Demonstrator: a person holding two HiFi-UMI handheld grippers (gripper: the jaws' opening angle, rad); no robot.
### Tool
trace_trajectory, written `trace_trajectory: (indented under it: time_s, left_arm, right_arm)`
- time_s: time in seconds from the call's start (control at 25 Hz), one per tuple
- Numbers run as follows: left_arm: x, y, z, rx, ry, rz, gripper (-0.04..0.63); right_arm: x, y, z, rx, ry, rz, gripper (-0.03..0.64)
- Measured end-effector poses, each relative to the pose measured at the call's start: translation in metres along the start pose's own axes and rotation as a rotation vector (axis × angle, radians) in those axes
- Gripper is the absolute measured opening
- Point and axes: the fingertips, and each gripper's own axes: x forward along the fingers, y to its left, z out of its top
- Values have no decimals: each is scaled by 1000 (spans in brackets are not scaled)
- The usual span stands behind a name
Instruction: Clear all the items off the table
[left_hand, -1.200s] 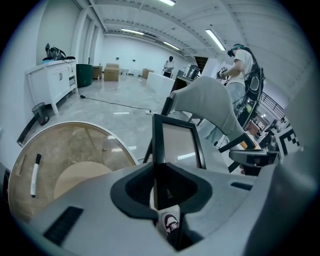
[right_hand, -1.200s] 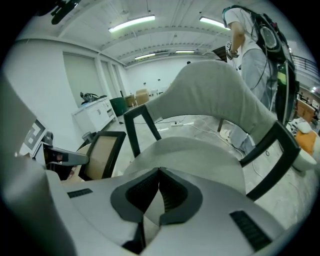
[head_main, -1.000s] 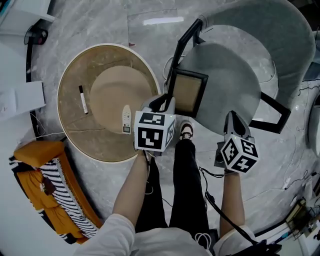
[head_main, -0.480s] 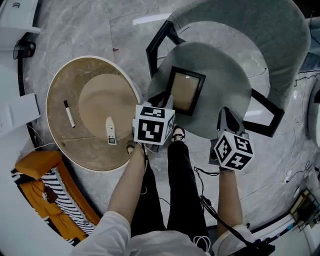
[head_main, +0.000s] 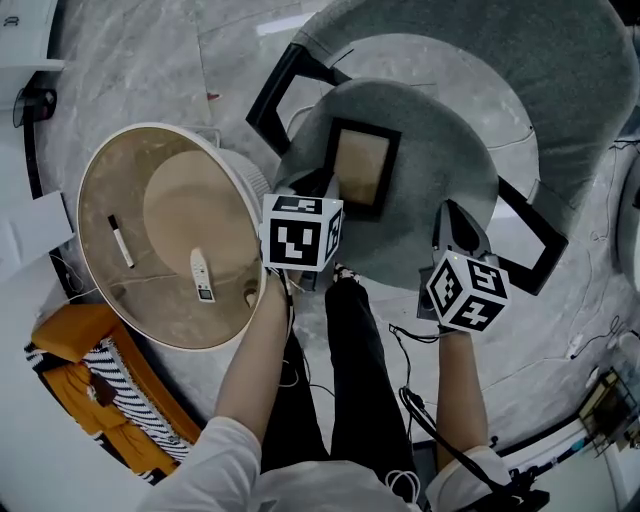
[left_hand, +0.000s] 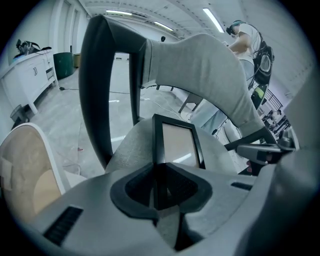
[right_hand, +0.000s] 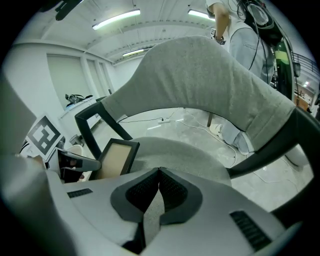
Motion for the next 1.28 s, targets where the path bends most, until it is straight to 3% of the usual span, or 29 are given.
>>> trace_trajectory:
  time_s: [0.36, 0.64, 0.88, 1.28]
  left_arm:
    - [29, 8, -4, -44, 42, 13, 81]
    - [25, 5, -5, -9, 37, 7, 87]
    - [2, 5, 3, -11, -27, -44, 106]
    - [-81, 50, -3, -85, -142, -16, 106]
  right_arm:
    - [20, -8, -1, 10, 21, 2, 23]
    - [17, -6, 0, 10, 18, -6, 23]
    - [15, 12, 0, 3, 21, 1, 23]
    - [-8, 85, 7, -73, 12, 44, 23]
